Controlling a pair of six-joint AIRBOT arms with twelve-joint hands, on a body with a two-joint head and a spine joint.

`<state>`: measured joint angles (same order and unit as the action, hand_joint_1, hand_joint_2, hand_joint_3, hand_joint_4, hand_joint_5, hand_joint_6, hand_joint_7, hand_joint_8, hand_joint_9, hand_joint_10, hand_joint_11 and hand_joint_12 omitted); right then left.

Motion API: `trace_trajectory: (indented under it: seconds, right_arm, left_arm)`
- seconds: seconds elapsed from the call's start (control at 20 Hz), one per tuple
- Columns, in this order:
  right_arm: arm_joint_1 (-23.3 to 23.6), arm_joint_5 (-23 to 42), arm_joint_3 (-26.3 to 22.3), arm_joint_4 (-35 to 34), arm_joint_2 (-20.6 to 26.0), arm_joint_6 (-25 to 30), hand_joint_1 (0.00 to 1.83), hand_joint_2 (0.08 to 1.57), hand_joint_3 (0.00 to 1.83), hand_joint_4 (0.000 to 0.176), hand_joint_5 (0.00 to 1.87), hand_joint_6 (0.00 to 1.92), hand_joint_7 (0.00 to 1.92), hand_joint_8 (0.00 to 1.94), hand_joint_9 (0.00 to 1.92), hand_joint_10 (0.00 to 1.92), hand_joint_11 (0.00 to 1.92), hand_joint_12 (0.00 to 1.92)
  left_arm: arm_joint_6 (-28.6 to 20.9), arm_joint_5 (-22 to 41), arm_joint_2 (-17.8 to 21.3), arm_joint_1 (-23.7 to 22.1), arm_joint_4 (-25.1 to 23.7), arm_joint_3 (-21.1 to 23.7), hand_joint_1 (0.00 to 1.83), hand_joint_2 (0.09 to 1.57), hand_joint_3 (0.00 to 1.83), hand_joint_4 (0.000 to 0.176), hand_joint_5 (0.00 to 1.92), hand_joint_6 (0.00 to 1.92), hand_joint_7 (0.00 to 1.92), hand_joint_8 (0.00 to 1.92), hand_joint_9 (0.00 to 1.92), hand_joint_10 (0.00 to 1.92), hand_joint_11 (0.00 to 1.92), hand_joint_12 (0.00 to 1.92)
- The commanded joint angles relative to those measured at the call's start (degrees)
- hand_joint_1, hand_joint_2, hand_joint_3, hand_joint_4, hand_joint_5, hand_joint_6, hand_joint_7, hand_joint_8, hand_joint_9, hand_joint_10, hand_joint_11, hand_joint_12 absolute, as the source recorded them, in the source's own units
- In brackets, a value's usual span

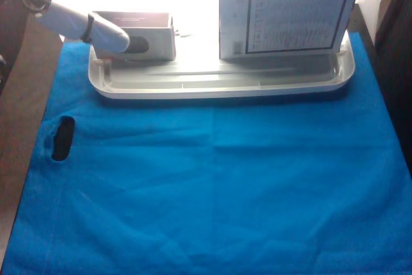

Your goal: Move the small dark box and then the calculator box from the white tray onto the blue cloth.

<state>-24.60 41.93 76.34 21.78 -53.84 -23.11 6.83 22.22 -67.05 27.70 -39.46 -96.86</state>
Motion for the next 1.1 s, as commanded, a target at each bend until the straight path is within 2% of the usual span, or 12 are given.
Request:
trace_trajectory:
  seconds: [0.0, 0.05, 0.1, 0.2, 0.3, 0.4, 0.65, 0.7, 0.75, 0.8, 0.9, 1.05]
  right_arm:
    - [0.2, 6.1, 0.1, -2.5, -0.1, 0.1, 0.64, 1.05, 0.0, 0.033, 0.0, 0.0, 0.2, 0.0, 0.17, 0.0, 0.0, 0.39]
    - [0.0, 6.1, 0.1, -2.5, -0.1, 0.4, 0.65, 1.04, 0.0, 0.027, 0.0, 0.0, 0.18, 0.0, 0.17, 0.0, 0.0, 0.41]
    - [-0.1, 6.1, 0.1, -2.5, -0.1, 0.5, 0.65, 1.04, 0.0, 0.023, 0.0, 0.0, 0.19, 0.0, 0.17, 0.0, 0.0, 0.43]
    - [-0.2, 6.1, 0.1, -2.5, -0.2, 0.6, 0.66, 1.01, 0.0, 0.018, 0.01, 0.0, 0.23, 0.0, 0.17, 0.0, 0.0, 0.47]
    - [-0.2, 6.1, 0.1, -2.5, -0.4, 0.7, 0.61, 1.01, 0.0, 0.017, 0.01, 0.0, 0.23, 0.0, 0.18, 0.0, 0.02, 0.5]
    - [-0.2, 6.1, 0.0, -2.1, -0.4, 1.3, 0.63, 1.02, 0.0, 0.015, 0.02, 0.0, 0.17, 0.0, 0.13, 0.0, 0.0, 0.5]
    - [-0.3, 6.1, 0.0, -1.9, -0.6, 1.6, 0.66, 1.04, 0.0, 0.011, 0.04, 0.0, 0.14, 0.0, 0.16, 0.0, 0.0, 0.54]
    - [-0.3, 6.1, 0.0, -1.9, -0.6, 1.6, 0.66, 1.04, 0.0, 0.009, 0.03, 0.0, 0.17, 0.01, 0.17, 0.0, 0.0, 0.55]
    - [-0.3, 6.1, 0.0, -1.8, -0.6, 1.6, 0.67, 1.04, 0.0, 0.01, 0.04, 0.0, 0.15, 0.0, 0.16, 0.0, 0.0, 0.56]
    - [-0.3, 6.1, 0.0, -1.8, -0.6, 1.7, 0.66, 1.05, 0.0, 0.004, 0.03, 0.0, 0.19, 0.01, 0.17, 0.0, 0.0, 0.54]
    - [-0.3, 6.1, -0.1, -1.8, -0.6, 1.7, 0.66, 1.06, 0.01, 0.002, 0.03, 0.0, 0.22, 0.01, 0.18, 0.01, 0.0, 0.51]
    - [-0.3, 6.1, -0.2, -1.8, -0.6, 1.8, 0.65, 1.06, 0.0, 0.015, 0.03, 0.0, 0.2, 0.0, 0.18, 0.0, 0.0, 0.52]
  left_arm:
    - [-1.0, 3.0, -0.1, -0.7, 0.9, -0.5, 0.62, 0.75, 0.0, 0.035, 0.14, 0.0, 0.35, 0.0, 0.36, 0.0, 0.0, 1.0]
    - [-1.0, 2.6, -0.6, -0.8, 0.3, -0.7, 0.64, 0.75, 0.0, 0.045, 0.14, 0.0, 0.35, 0.0, 0.36, 0.0, 0.0, 0.95]
    - [-1.0, 2.4, -0.8, -0.9, -0.1, -0.9, 0.64, 0.75, 0.0, 0.04, 0.14, 0.0, 0.36, 0.0, 0.37, 0.0, 0.0, 0.95]
    - [-1.0, 1.2, -1.6, -1.1, -1.8, -1.4, 0.58, 0.74, 0.0, 0.016, 0.14, 0.0, 0.38, 0.01, 0.42, 0.02, 0.0, 0.96]
    - [-1.0, 0.5, -2.5, -1.2, -2.7, -2.1, 0.59, 0.76, 0.0, 0.011, 0.2, 0.0, 0.48, 0.0, 0.5, 0.02, 0.05, 1.06]
    - [-1.1, 0.0, -3.2, -1.2, -2.9, -2.8, 0.69, 0.73, 0.0, 0.0, 0.27, 0.0, 0.52, 0.0, 0.51, 0.01, 0.01, 1.17]
    - [-1.1, -0.3, -3.4, -1.2, -3.0, -3.1, 0.94, 0.83, 0.0, 0.0, 0.58, 0.01, 0.71, 0.02, 0.7, 0.08, 0.11, 1.35]
    - [-1.1, -0.3, -3.5, -1.2, -3.0, -3.2, 0.98, 0.87, 0.0, 0.013, 0.68, 0.03, 0.75, 0.03, 0.71, 0.09, 0.11, 1.4]
    - [-1.1, -0.2, -3.7, -1.2, -3.0, -3.2, 0.99, 0.89, 0.0, 0.038, 0.74, 0.03, 0.78, 0.02, 0.71, 0.11, 0.12, 1.39]
    - [-1.1, 0.1, -3.8, -1.2, -2.9, -3.2, 0.99, 0.89, 0.0, 0.017, 0.77, 0.04, 0.81, 0.03, 0.73, 0.12, 0.13, 1.39]
    - [-1.6, 1.1, -4.0, -1.0, -2.9, -3.1, 1.0, 0.89, 0.0, 0.0, 0.8, 0.03, 0.85, 0.04, 0.74, 0.14, 0.13, 1.42]
    - [-2.4, 2.0, -4.6, -0.7, -2.9, -3.4, 1.02, 0.93, 0.0, 0.0, 0.88, 0.03, 0.92, 0.04, 0.79, 0.2, 0.24, 1.32]
